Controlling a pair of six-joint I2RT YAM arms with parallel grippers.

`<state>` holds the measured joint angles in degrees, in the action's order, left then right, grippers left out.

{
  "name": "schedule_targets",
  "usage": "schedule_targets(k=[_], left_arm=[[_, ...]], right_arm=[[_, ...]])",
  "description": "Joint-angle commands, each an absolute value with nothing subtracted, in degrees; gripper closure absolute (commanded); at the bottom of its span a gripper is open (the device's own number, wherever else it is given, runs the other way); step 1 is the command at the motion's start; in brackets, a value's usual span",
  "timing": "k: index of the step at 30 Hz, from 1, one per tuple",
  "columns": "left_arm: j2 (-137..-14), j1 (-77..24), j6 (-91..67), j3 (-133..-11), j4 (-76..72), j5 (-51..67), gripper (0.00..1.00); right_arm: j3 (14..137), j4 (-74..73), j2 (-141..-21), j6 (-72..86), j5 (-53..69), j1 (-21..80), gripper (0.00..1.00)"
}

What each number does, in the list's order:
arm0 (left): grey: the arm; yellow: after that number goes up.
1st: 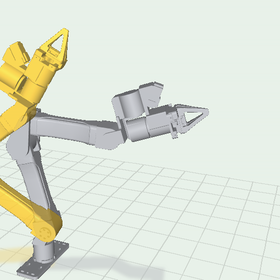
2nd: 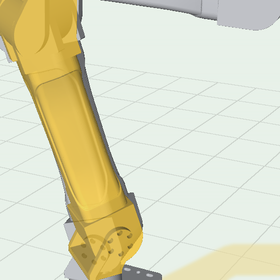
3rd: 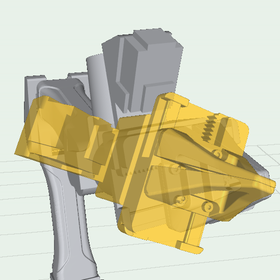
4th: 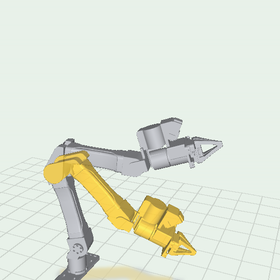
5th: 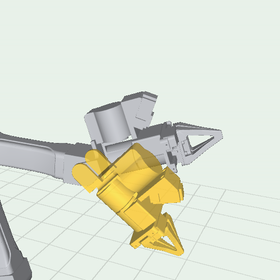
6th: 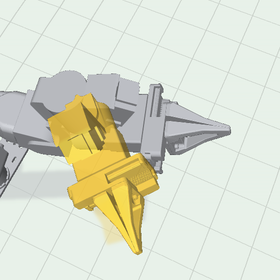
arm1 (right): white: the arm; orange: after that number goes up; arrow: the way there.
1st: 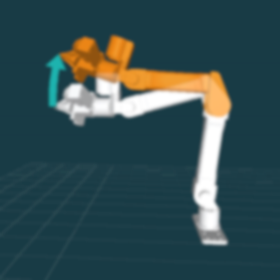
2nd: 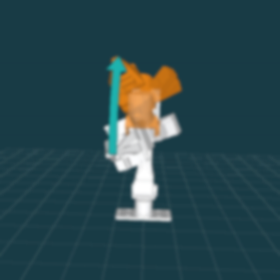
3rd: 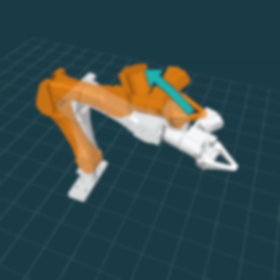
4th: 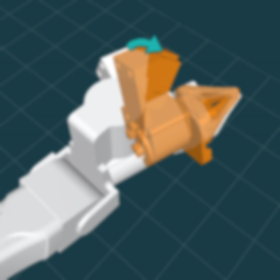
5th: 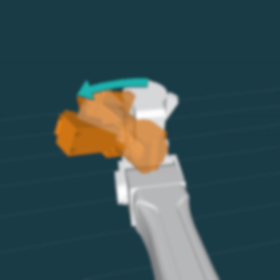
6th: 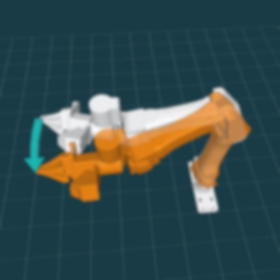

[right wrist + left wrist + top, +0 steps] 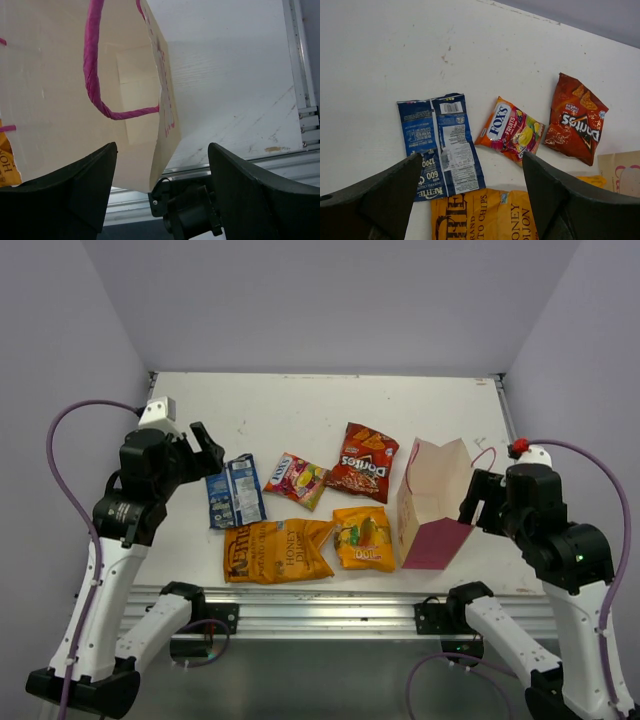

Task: Place the snacks into the paper bag

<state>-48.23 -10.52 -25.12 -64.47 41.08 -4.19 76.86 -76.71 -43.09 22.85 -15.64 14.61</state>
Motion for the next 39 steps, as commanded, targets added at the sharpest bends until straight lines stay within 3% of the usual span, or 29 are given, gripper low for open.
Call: schedule_targets(k=[1,5,8,10,11,15,19,25,39], left_arm=[[-47.7,-10.5,-26.1,-62.6,39.4,-3.5,0.15],[-47.7,-10.5,-26.5,-62.1,39.3,-4.1,0.15],[-47.7,-10.5,-25.8,-61.7,39.0,-5.1,0.15],[-47.6,-10.5,-25.3,-60.7,38.6,-5.8,0.15],[-47.6,-10.5,-25.2,-60.2,38.5,-6.6,0.15],[-47.8,-10.5,-25.4,-53.6,36.5,-9.8,0.16],[-50.2,-10.5,-25.0,-45.5,31.1,-11.8,0.15],[-60.8,-9.5,-26.0,-39.6,22.0,-11.0,0.04],[-71.8,-8.3,-27.6,-34.6,11.6,-12.1,0.04]], right_arm=[[74.5,-73.0,-43.2,20.7,-16.1,14.6,0.23],[72.8,-71.1,-43.2,20.8,-16.3,14.6,0.49],[71.4,-70.2,-42.6,20.4,-16.4,14.6,0.54],[70.6,-69.8,-42.2,20.4,-16.3,14.6,0.67],[70.4,-69.8,-42.1,20.4,-16.3,14.7,0.78],[71.0,-70.2,-42.1,20.0,-17.0,14.6,0.99],[71.2,-70.4,-42.1,19.7,-17.1,14.7,1.00],[71.5,-70.6,-42.5,19.2,-16.8,14.7,1.00],[73.5,-69.9,-43.0,18.2,-16.6,14.7,1.00]])
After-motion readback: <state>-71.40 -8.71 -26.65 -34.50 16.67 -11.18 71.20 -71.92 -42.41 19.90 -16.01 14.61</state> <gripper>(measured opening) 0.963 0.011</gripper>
